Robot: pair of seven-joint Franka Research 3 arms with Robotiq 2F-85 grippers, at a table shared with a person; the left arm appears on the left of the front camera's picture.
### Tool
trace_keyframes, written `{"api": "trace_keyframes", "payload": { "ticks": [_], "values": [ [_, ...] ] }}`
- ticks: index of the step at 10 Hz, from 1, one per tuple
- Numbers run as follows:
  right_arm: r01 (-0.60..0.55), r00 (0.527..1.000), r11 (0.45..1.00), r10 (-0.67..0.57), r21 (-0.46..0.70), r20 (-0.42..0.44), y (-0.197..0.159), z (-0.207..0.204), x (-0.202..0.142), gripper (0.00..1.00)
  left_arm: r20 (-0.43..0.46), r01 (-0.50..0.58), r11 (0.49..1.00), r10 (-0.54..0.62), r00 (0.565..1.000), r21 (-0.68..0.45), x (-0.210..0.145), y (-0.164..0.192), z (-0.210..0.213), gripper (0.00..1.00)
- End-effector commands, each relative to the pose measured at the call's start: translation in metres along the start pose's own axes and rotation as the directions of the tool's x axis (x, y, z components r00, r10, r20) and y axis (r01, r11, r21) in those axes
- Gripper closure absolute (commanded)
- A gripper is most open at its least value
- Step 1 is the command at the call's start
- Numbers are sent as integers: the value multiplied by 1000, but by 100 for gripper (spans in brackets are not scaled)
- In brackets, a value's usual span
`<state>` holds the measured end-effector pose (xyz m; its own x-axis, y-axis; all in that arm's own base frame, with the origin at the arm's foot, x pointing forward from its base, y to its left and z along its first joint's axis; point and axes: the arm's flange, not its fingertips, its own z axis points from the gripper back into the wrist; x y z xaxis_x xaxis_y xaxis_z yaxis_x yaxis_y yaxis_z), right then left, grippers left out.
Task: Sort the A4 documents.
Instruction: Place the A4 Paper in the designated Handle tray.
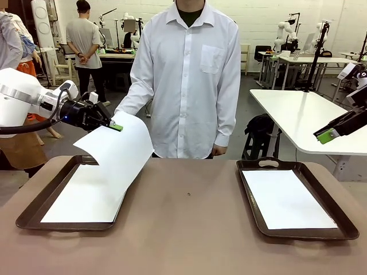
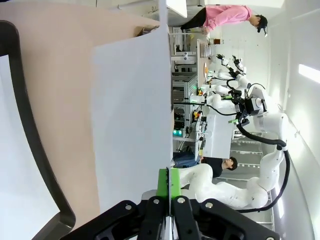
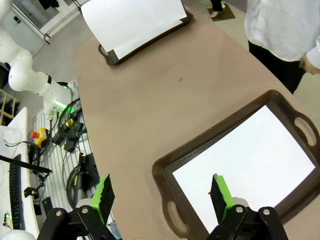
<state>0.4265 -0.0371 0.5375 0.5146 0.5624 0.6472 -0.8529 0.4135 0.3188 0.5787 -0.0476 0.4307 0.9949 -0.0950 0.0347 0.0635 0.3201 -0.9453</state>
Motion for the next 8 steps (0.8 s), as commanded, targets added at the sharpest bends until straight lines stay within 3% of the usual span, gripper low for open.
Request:
{"api": "trace_keyframes", "payload": {
  "ticks": [1, 8],
  "values": [
    [-10, 1000, 1000, 10, 4, 2, 1, -1, 0, 0, -6, 8, 999, -8, 1000, 35, -4, 9, 8, 99],
    [-10, 1000, 1000, 10, 4, 2, 1, -1, 0, 0, 211, -20, 997, 3, 978, 81, -48, 71, 22, 99]
  ]
}}
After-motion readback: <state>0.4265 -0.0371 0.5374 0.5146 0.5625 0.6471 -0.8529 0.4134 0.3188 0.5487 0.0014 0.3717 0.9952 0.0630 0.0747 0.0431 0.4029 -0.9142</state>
